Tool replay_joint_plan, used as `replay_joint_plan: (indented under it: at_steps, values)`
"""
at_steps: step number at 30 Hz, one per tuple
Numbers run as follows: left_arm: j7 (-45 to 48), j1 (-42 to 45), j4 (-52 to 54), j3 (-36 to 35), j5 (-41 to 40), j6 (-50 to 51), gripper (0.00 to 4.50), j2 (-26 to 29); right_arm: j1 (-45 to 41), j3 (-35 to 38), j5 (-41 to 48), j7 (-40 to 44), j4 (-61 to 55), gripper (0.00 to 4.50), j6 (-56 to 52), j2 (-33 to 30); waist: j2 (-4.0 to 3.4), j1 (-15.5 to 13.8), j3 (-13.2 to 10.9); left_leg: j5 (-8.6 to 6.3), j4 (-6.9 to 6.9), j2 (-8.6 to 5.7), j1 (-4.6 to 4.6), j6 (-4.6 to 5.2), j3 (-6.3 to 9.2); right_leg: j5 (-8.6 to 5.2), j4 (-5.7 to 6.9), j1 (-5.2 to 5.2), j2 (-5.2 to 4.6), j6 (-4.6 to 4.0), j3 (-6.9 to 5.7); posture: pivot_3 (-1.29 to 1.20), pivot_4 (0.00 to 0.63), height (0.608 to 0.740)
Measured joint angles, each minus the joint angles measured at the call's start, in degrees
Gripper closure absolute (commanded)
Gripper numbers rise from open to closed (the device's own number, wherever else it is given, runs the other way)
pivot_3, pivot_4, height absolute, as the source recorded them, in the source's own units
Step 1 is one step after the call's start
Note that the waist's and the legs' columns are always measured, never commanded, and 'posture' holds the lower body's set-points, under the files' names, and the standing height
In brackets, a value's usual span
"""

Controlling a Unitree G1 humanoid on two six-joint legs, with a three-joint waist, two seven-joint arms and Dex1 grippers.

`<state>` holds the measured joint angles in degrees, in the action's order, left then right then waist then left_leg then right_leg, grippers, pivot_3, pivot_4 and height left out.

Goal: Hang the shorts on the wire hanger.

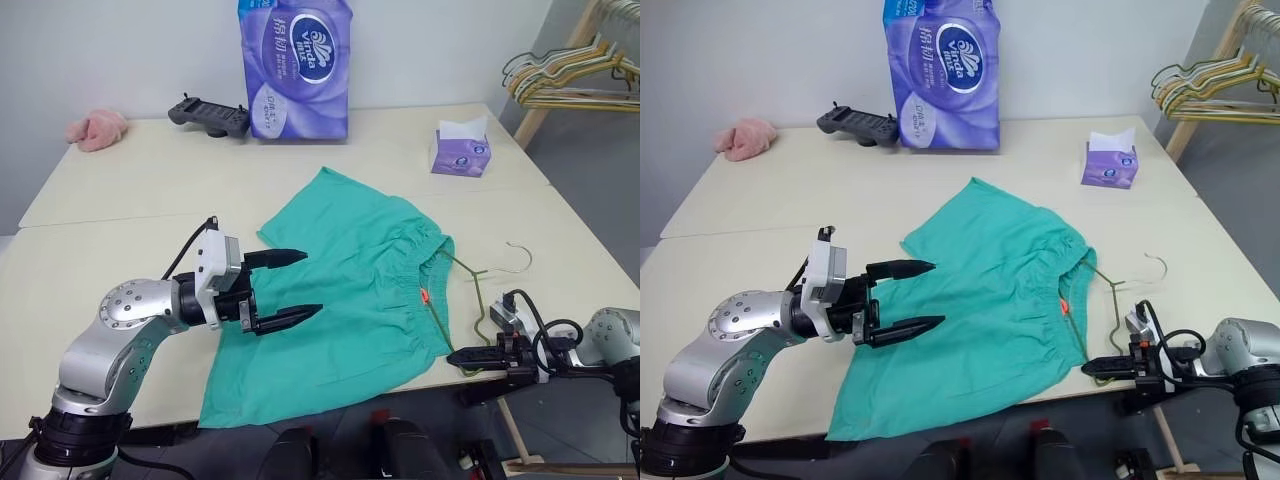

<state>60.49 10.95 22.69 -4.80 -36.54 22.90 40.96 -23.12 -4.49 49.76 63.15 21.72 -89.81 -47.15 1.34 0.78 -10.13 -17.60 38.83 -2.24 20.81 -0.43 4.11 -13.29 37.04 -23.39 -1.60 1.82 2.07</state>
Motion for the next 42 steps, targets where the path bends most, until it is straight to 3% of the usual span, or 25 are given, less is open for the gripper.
replay_joint_plan:
  at_steps: [16, 26, 32, 35, 40, 42]
  values:
    - [0.3, 1.3, -1.0, 0.7, 0.8, -1.1, 0.03, -1.0, -1.6, 0.4, -3.6, 0.6, 2.6, 4.5, 4.6, -1.8, 0.28, 1.4, 0.2, -0.11, 0.17, -0.14, -0.03, 0.2, -0.8, 0.44, -0.29, -0.02, -0.04, 0.54, 0.48, -0.03, 0.134, 0.74]
    - [1.2, 2.9, -2.2, 1.9, 1.2, -1.3, 0.03, -1.6, -5.5, 0.4, -8.2, 0.7, 3.4, 4.5, 8.7, -2.3, 0.28, 4.8, 0.1, -0.21, 0.17, -0.13, -0.03, 0.39, -1.71, 0.67, -0.22, -0.44, -0.11, 0.87, 1.49, -0.05, 0.134, 0.74]
    - [1.4, 3.2, -2.9, 2.1, 1.5, -2.0, 0.03, -1.9, -5.8, -0.7, -12.9, 3.5, 1.6, 4.5, 17.2, -3.3, 0.32, 6.5, 0.1, -0.19, 0.18, -0.02, -0.03, 0.45, -2.38, 0.94, -0.2, -0.74, 0.02, 1.15, 2.09, -0.05, 0.136, 0.74]
    - [1.4, 3.4, -2.9, 2.2, 1.5, -2.1, 0.03, -2.0, -10.6, 0.2, -16.4, 2.6, 0.4, 4.5, 26.3, -3.3, 0.25, 7.2, 0.1, -0.19, 0.21, 0.02, -0.06, 0.54, -2.62, 0.96, -0.16, -0.8, 0.02, 1.3, 2.11, -0.05, 0.134, 0.74]
    - [1.4, 3.4, -3.1, 2.2, 1.8, -2.2, 0.03, -2.2, -13.1, -0.9, -24.5, 2.7, -2.0, 4.5, 42.6, -3.4, 0.22, 4.6, 0.2, -0.44, 0.11, 0.23, 0.18, 0.56, -2.13, 0.76, -0.14, -0.96, 0.19, 0.91, 1.7, -0.05, 0.131, 0.74]
    - [1.5, 3.6, -3.5, 2.2, 2.1, -2.6, 0.03, -2.2, -13.0, -2.6, -28.1, 2.7, -0.8, 4.5, 47.9, -3.1, 0.12, 3.5, 0.3, -0.41, 0.14, 0.22, 0.72, 0.33, -2.06, 0.7, -0.15, -1.51, 0.05, 0.9, 1.64, -0.05, 0.128, 0.74]
